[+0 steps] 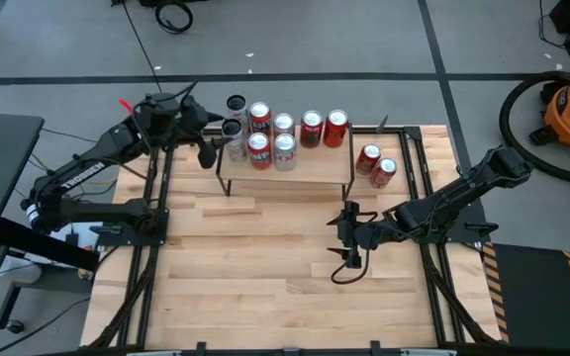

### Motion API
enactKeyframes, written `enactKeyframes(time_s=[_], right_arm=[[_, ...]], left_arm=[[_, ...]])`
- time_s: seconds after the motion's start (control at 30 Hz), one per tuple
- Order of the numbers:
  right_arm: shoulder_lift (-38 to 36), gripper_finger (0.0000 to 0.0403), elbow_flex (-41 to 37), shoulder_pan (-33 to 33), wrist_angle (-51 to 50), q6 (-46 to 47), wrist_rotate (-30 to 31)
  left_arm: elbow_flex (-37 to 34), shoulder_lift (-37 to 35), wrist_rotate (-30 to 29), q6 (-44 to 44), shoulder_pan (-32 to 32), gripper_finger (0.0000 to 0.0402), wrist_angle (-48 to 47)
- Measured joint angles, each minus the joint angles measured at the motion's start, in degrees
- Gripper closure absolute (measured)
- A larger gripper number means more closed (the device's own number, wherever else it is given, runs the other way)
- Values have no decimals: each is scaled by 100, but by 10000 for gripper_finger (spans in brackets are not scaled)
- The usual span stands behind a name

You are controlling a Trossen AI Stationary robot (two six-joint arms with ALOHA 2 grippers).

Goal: Place canned beverage on shelf
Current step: Put the white soda can on the shelf aligned with the other white soda can

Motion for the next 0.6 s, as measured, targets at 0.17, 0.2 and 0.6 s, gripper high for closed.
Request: enactKeyframes(time_s=[0.17,0.2,0.6], right_arm=[[2,51,0,0,15,-7,0],[2,51,0,0,30,-9,0],[2,51,0,3,123,-56,-41]], left_arm=[[0,52,-611,-67,-236,74,-185],[0,65,-627,-94,-271,72,-201],[-7,83,-772,-185,-255,49,-451]])
